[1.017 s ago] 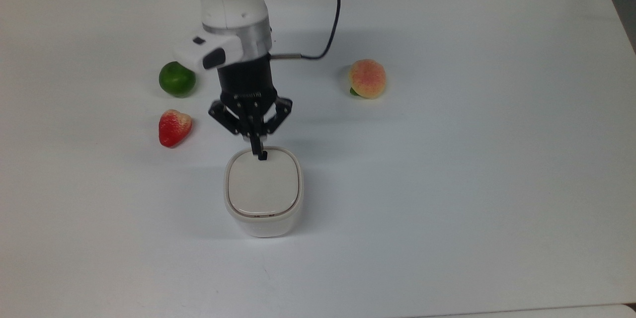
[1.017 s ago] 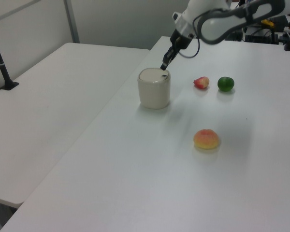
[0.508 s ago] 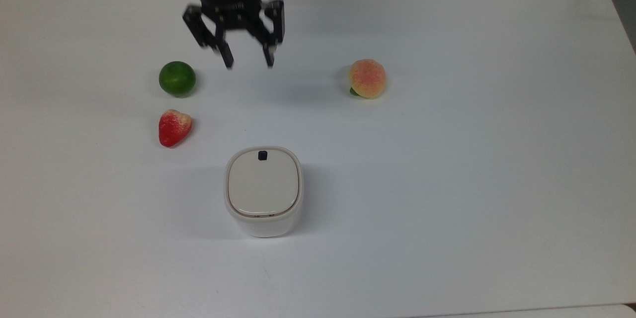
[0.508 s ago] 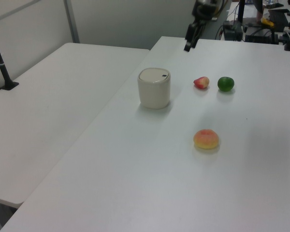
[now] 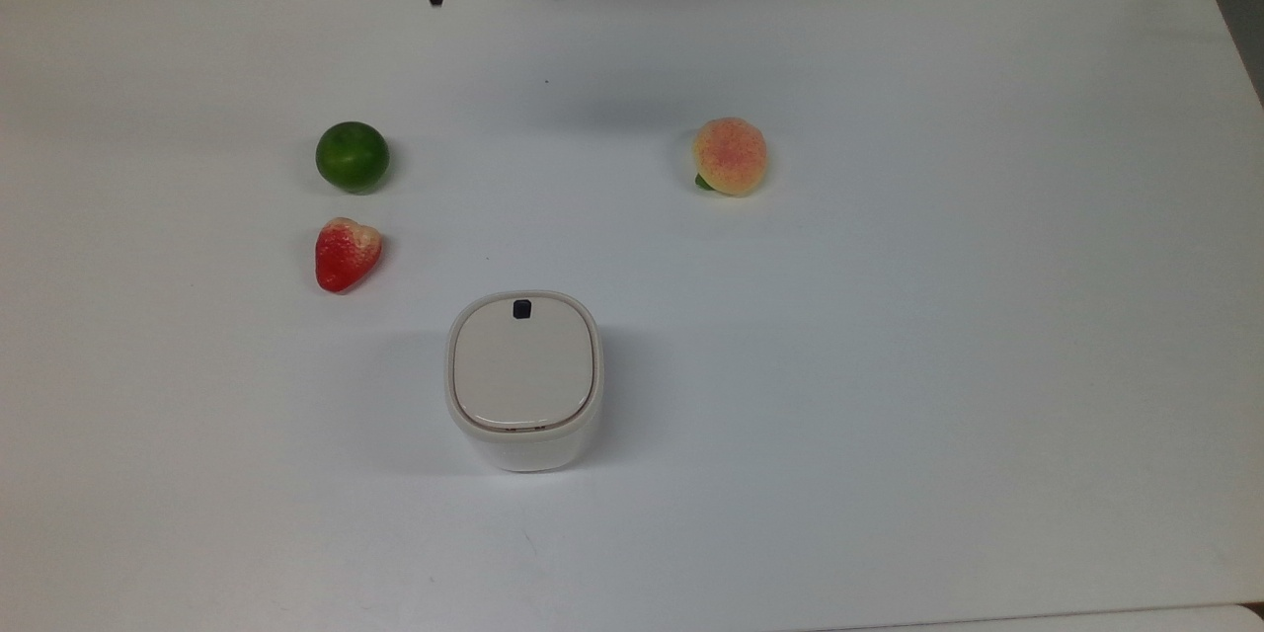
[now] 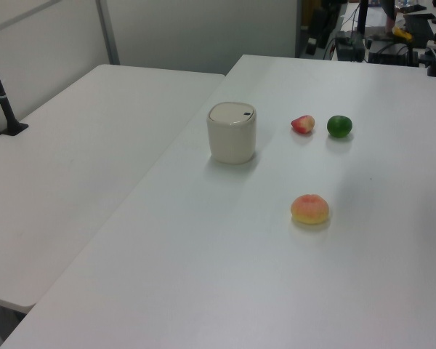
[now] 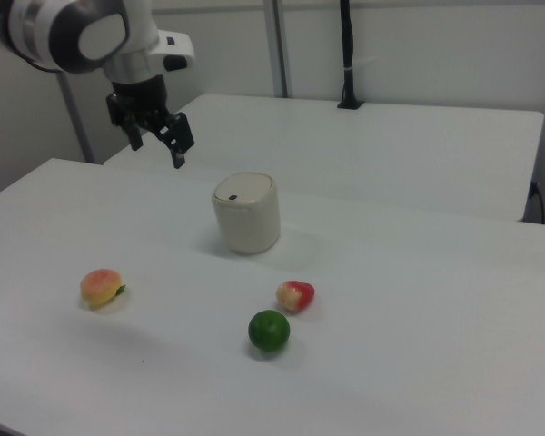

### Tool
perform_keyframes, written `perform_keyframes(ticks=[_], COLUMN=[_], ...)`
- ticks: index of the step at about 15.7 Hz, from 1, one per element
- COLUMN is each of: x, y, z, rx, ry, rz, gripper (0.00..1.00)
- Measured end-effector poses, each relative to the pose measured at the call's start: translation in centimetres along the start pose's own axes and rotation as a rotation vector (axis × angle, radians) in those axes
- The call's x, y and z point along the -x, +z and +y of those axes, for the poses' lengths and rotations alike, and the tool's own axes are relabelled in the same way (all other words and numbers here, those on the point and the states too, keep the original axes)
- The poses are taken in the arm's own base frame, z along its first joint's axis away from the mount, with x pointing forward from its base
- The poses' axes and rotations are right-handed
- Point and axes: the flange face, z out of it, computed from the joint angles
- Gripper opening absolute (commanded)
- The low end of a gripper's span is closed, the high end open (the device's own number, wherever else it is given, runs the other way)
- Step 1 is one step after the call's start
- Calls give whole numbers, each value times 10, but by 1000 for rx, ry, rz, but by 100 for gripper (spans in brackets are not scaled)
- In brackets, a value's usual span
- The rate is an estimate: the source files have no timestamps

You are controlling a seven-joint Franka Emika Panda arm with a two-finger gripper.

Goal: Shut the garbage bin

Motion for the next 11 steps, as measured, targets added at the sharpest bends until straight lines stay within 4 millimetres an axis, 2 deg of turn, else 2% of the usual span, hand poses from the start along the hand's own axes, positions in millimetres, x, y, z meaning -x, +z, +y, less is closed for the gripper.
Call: perform_keyframes(ticks=[5, 8, 11], x=[25, 30, 31], y=[-20, -15, -10], z=[-11, -21, -22], rx=[93, 126, 133], ry=[15, 16, -9], rz=[-62, -73, -82], gripper=[100, 100, 100])
